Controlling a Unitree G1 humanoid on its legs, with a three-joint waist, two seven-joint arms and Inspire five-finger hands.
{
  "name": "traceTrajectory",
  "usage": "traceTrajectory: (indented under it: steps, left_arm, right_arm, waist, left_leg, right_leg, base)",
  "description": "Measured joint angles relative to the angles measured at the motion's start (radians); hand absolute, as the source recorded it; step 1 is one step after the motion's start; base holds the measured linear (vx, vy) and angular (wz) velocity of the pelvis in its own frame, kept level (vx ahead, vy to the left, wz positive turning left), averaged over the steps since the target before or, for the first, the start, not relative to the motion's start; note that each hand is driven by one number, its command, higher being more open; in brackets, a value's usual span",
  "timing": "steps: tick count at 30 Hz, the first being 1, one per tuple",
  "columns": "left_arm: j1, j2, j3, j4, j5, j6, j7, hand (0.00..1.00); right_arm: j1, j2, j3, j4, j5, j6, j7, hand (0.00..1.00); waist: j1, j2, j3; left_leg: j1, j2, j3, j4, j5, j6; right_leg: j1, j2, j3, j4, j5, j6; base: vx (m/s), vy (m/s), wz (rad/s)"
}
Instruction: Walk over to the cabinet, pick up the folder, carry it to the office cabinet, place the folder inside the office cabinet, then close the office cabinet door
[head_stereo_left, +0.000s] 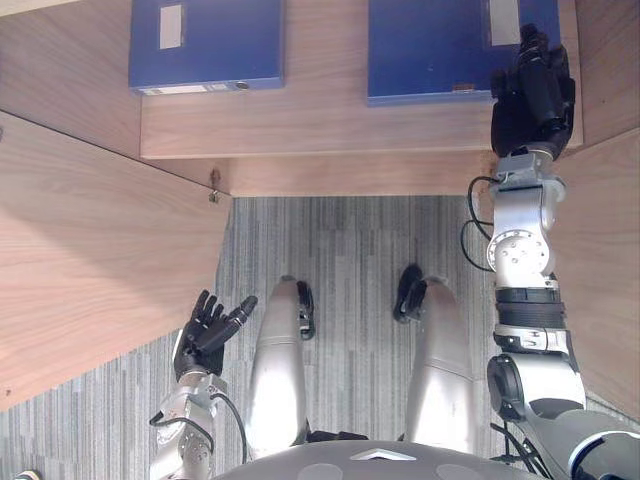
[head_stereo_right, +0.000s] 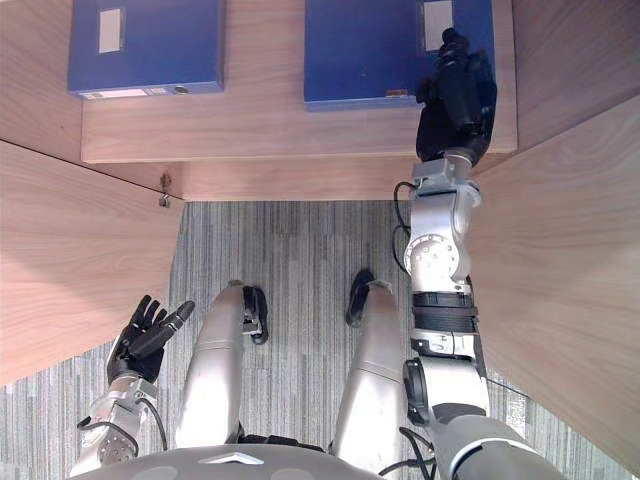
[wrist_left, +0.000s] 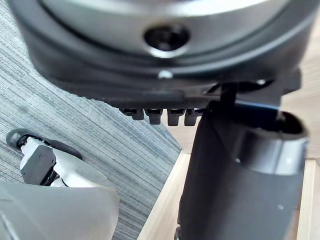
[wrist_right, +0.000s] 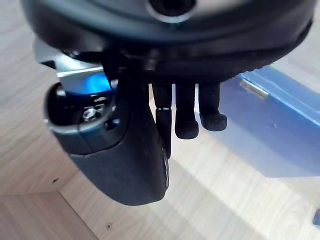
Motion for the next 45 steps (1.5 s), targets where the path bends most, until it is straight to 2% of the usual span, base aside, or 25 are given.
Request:
traceTrajectory:
  steps: [13,31,45]
  left_arm:
    - [0.000,0.000,0.006,0.000,0.000,0.001,0.001,1.00]
    - [-0.002,0.000,0.006,0.000,0.000,0.001,0.006,1.00]
    - [-0.010,-0.001,0.005,-0.001,0.000,0.002,0.011,1.00]
  right_arm:
    - [0.020,0.003,-0.005,0.004,0.038,-0.008,-0.004,0.00]
    - [-0.080,0.006,-0.017,0.127,0.041,-0.008,-0.029,0.00]
    - [-0.099,0.012,-0.024,0.135,0.052,-0.012,-0.035,0.00]
  waist:
    - [0.001,-0.006,0.005]
    - [0.005,0.000,0.009]
    - [0.006,0.005,0.015]
  left_leg:
    - [0.000,-0.001,0.000,0.001,0.000,0.000]
    - [-0.003,-0.005,-0.005,0.003,0.000,0.000]
    - [-0.078,-0.003,-0.013,0.076,-0.008,0.004]
  right_leg:
    - [0.000,-0.001,0.000,0.001,0.001,0.001]
    - [0.000,-0.007,-0.002,0.007,0.000,0.000]
    - [-0.077,-0.008,0.010,0.068,-0.006,0.005]
  base:
    - [0.00,0.000,0.00]
    - [0.00,0.000,0.00]
    - [-0.03,-0.011,-0.01]
